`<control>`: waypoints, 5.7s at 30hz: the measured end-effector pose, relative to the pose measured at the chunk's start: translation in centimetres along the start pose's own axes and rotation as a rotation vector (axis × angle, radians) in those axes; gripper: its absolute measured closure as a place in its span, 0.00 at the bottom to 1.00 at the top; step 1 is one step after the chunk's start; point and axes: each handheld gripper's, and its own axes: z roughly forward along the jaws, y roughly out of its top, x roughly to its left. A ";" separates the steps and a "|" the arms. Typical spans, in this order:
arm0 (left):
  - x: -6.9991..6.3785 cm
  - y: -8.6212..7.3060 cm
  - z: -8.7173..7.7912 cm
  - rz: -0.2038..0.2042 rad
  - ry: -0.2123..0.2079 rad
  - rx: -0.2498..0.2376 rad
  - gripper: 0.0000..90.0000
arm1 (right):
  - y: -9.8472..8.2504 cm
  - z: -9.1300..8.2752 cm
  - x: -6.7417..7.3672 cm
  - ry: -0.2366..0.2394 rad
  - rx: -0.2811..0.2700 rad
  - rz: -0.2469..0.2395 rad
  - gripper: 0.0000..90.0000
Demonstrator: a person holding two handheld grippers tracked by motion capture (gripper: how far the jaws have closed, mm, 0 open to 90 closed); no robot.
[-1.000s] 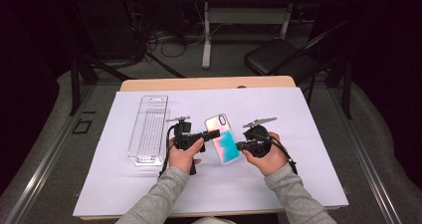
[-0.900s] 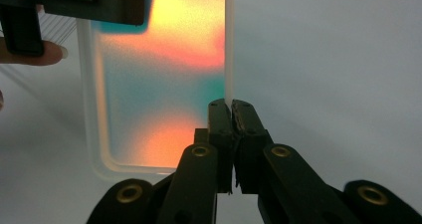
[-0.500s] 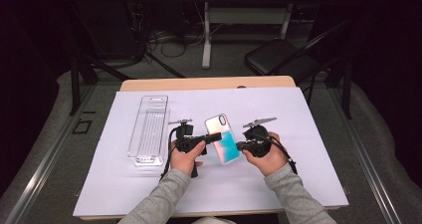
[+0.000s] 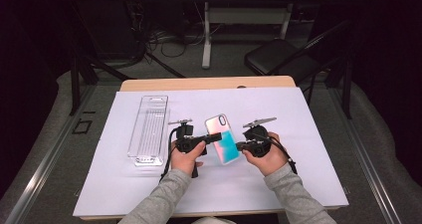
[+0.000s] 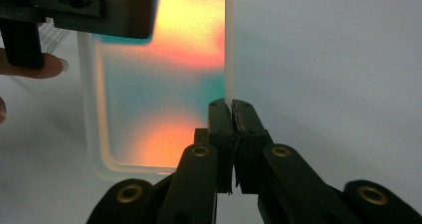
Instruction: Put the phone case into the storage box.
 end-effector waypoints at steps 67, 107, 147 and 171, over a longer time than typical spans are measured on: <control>0.3 0.0 -0.2 -0.091 -0.078 -0.029 0.90 | 0.0 0.2 -0.2 0.019 -0.006 0.003 0.97; 0.3 0.2 -1.5 -0.010 -0.097 -0.037 0.90 | 0.2 -1.1 -0.3 0.109 -0.078 -0.014 0.79; -0.7 0.1 -5.8 0.173 -0.231 0.035 0.90 | 0.3 -2.3 0.0 0.471 -0.187 -0.093 0.72; -1.2 -0.4 -7.3 0.246 -0.262 0.056 0.90 | -0.3 -2.0 0.9 0.558 -0.194 -0.119 0.71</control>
